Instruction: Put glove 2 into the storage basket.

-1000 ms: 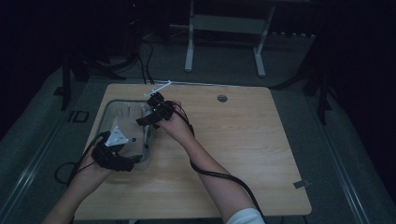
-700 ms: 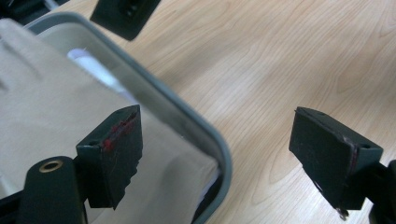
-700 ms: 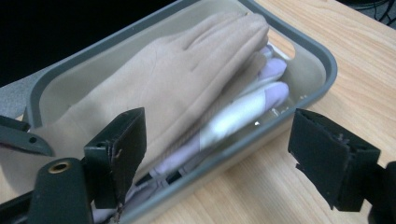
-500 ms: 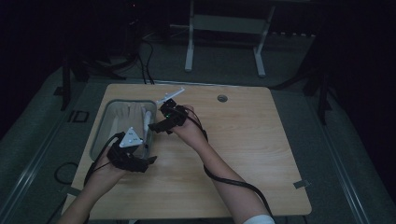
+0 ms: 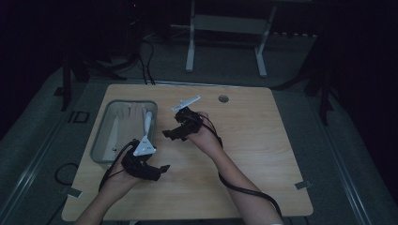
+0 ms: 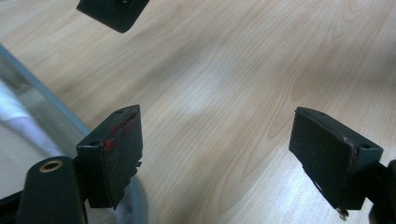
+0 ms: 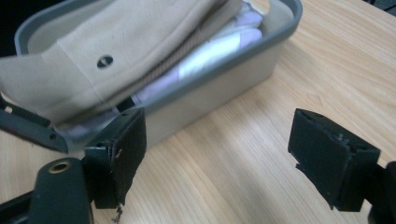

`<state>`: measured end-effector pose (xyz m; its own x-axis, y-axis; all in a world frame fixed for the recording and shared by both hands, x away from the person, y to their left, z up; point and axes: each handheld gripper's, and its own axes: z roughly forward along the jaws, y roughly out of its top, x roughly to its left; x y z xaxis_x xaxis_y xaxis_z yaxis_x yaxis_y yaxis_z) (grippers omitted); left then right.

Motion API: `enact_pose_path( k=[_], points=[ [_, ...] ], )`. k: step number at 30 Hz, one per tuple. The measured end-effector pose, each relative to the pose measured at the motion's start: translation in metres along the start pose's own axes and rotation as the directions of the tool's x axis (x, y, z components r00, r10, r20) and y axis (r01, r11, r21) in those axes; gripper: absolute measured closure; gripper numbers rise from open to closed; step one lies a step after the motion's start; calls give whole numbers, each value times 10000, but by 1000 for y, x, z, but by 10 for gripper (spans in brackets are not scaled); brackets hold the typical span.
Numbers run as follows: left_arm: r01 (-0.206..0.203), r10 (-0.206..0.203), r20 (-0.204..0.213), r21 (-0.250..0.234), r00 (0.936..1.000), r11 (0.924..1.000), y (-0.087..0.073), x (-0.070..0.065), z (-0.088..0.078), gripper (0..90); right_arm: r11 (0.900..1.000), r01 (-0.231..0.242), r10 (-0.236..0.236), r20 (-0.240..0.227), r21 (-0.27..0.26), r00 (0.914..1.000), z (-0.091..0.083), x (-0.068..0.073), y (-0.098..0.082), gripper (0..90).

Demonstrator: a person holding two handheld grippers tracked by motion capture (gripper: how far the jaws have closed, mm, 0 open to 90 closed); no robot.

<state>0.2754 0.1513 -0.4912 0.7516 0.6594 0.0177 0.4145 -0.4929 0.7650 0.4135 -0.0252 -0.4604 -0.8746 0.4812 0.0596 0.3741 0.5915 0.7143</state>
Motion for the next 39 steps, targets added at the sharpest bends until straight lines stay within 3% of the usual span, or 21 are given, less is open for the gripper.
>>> enact_pose_path(
  k=[15, 20, 34, 39],
  points=[
    [17, -21, 616, 70, 9981, 10000, -6, -12, 25, 178, 9998, -167, 166, 150, 60, 9998, -4, -18, -40, 192],
    [302, -304, 934, 38, 9952, 9995, -12, -15, 34, 178, 9995, -316, 316, 98, -5, 9995, -6, -24, -54, 192],
    [-119, 90, 1215, 232, 9925, 9997, -21, -28, 62, 178, 9987, -504, 502, -222, -104, 9985, -13, -38, -102, 192],
    [-47, 13, 1398, 238, 9902, 9997, -22, -30, 71, 178, 9989, -426, 421, -198, -204, 9989, -18, -42, -118, 192]
  ],
)
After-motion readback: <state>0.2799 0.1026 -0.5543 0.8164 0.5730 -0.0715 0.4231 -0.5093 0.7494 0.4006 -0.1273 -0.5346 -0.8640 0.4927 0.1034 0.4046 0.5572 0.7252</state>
